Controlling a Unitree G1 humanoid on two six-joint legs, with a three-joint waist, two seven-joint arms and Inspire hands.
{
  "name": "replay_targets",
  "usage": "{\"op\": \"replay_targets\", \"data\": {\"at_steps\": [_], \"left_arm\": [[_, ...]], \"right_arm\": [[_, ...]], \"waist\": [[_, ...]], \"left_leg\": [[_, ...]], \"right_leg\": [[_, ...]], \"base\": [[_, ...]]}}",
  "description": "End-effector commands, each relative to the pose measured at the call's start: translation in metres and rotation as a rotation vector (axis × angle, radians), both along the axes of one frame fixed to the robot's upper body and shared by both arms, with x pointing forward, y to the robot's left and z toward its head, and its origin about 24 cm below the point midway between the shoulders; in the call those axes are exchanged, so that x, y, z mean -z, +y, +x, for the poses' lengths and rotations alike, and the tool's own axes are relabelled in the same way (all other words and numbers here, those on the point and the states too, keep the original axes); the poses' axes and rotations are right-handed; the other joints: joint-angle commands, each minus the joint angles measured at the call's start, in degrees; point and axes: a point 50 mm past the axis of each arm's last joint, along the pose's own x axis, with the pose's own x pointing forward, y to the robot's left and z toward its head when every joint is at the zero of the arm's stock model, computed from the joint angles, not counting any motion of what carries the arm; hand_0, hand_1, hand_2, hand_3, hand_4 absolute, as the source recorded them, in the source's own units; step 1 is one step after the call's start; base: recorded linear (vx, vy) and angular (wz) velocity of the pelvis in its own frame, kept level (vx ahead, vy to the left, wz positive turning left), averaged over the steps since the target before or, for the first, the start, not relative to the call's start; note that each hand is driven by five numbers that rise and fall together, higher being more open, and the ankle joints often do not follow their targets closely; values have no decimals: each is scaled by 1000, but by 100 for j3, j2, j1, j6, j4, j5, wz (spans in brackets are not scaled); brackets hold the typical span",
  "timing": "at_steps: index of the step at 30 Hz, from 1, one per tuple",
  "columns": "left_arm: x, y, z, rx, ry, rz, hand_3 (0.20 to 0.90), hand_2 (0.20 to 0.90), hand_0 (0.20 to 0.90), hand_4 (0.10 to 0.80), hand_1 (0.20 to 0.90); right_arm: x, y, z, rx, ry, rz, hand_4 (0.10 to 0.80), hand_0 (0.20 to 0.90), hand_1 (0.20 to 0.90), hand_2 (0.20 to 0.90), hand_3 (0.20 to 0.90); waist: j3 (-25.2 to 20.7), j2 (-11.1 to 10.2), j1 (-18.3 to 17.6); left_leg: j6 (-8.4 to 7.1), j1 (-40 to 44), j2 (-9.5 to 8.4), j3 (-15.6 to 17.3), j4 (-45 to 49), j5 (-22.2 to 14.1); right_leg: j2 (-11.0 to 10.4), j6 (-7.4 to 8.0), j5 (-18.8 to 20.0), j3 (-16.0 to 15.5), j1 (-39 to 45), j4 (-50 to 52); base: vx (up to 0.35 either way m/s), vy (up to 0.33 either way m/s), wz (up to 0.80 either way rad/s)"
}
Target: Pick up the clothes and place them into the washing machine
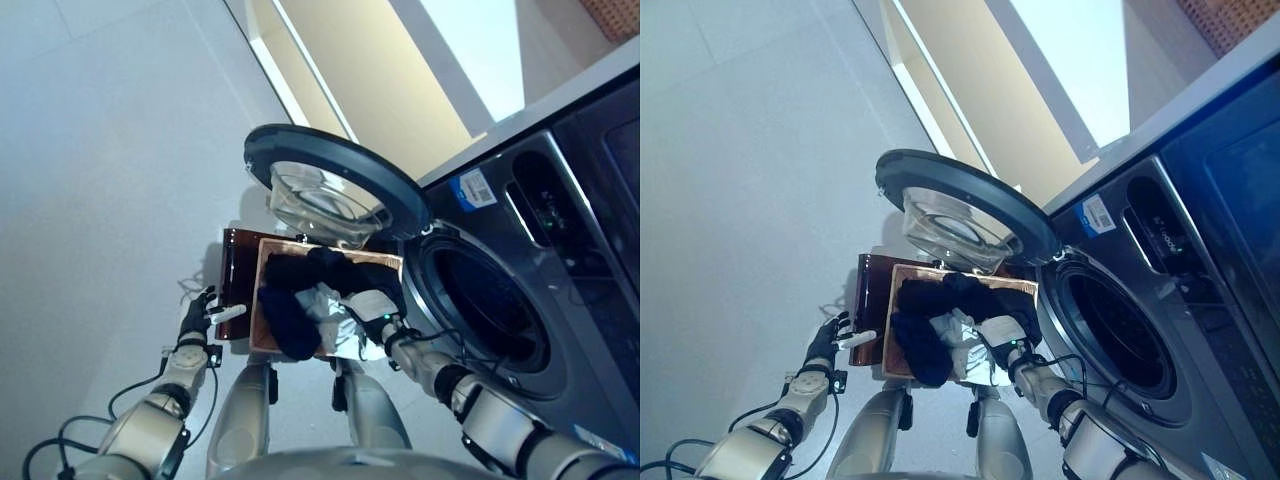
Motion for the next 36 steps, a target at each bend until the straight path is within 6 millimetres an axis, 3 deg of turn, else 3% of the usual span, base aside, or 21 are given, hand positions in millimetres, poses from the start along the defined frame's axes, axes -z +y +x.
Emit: {"op": "replay_targets", "data": {"at_steps": [1,2,3,4,5,14,26,36], "left_arm": [[2,-32,7,85,-13,-62,900,900,900,800,900],[2,-32,7,84,-13,-62,900,900,900,800,900],[3,-31,6,90,-5,-62,900,900,900,800,900],[3,-30,6,90,-1,-61,900,900,900,800,900],[3,-30,6,91,0,-61,900,900,900,800,900],[2,-29,8,88,0,-56,900,900,900,800,900],[5,-22,2,79,33,-42,900,900,900,800,900],[25,-13,-32,41,146,-69,900,900,900,800,900]], "right_arm": [[3,13,-3,-88,87,-18,800,900,900,900,900],[2,13,-3,-88,88,-18,800,900,900,900,900],[2,16,-4,-108,111,-12,502,483,483,483,483],[2,16,-3,-105,113,-6,502,483,483,483,483],[1,16,-2,-101,110,-1,300,200,200,200,200],[-7,10,9,-50,53,4,300,200,200,200,200],[-6,9,10,-2,44,6,300,200,200,200,200],[7,-23,-6,237,89,57,300,200,200,200,200]], "waist": [[-254,100,-54],[-251,100,-54],[-270,88,-52],[-284,82,-56],[-293,73,-62],[-373,-18,-103],[-427,-127,-79],[-688,-125,-52]], "left_leg": [[-431,-440,2,-159,-182,417],[-431,-436,2,-158,-181,415],[-434,-437,-8,-144,-136,381],[-437,-438,-10,-132,-115,366],[-436,-439,-9,-128,-97,353],[-439,-459,15,-72,26,287],[-445,-369,59,-60,112,210],[-428,321,107,-24,240,-63]], "right_leg": [[289,-186,486,-142,-409,-19],[289,-186,486,-141,-405,-20],[283,-189,492,-138,-381,-50],[281,-189,497,-137,-368,-72],[279,-189,515,-129,-358,-94],[273,-190,592,-113,-243,-269],[330,-209,579,-126,-77,-340],[315,-252,287,-90,603,-266]], "base": [[37,7,-1],[0,0,0],[0,0,0],[30,8,-3],[18,11,-5],[3,1,-1],[4,-2,0],[67,-27,0]]}}
